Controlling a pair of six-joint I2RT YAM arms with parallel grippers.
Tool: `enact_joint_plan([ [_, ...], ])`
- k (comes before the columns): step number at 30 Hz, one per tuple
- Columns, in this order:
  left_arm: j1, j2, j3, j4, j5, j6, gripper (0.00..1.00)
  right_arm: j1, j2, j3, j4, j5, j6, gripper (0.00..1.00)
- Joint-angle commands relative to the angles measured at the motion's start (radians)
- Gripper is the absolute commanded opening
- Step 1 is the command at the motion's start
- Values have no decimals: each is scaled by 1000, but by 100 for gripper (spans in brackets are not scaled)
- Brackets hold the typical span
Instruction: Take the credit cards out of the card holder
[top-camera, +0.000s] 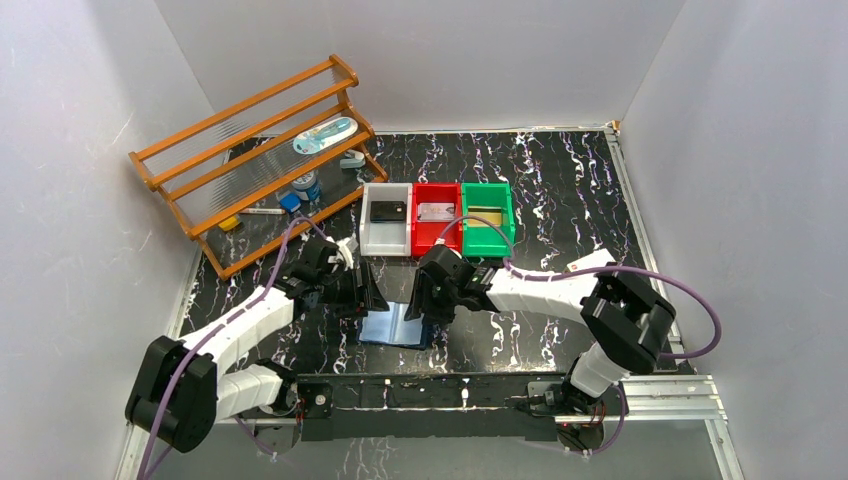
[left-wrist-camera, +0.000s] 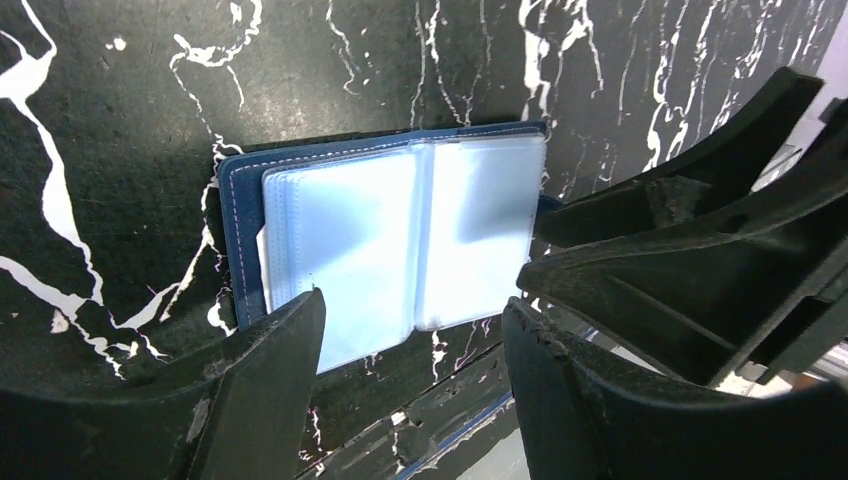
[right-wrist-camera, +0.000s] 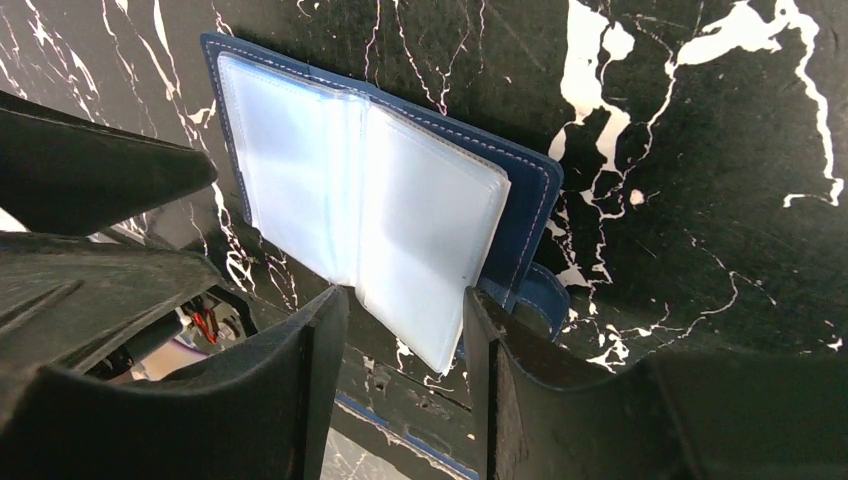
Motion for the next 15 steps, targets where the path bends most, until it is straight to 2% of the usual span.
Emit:
enact_joint_plan([
  [1,-2,32,-19,10,45,-12,63,-8,19,2,17,-5,14,54],
  [13,-26,113,-41,17,48,-7,53,-18,40,4,-37,33,34,56],
  [15,-29,117,-44,17,47,-14,52,-22,45,3,-9,13,25,53],
])
